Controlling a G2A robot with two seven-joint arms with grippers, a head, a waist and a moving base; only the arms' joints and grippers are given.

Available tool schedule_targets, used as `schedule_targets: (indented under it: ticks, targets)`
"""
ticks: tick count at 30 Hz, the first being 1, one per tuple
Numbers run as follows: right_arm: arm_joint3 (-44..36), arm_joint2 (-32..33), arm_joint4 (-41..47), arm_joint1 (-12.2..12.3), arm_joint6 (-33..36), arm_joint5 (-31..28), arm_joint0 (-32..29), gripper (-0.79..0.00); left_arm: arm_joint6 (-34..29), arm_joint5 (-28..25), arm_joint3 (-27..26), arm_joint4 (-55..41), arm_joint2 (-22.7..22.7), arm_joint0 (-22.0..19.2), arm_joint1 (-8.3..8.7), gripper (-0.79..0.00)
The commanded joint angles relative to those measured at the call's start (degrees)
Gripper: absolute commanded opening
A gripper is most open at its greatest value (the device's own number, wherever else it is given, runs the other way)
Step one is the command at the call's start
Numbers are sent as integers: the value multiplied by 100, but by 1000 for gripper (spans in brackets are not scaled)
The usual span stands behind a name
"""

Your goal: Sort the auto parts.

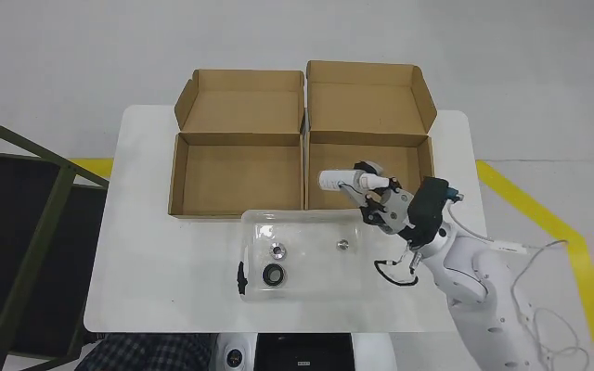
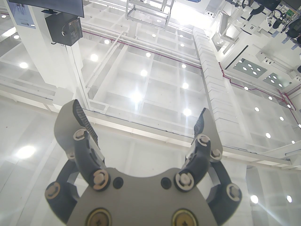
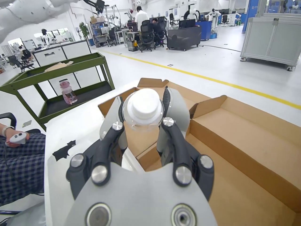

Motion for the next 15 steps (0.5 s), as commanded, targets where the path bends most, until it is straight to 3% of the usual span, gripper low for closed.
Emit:
schedule_targets:
  ticks: [1,15]
  targets:
    - [-12,-24,-163,1,158,134,21,-785,0,0,0,0,0,0,0,0]
    - [486,-445,-583,-58,972,810,651,-785,0,0,0,0,0,0,0,0]
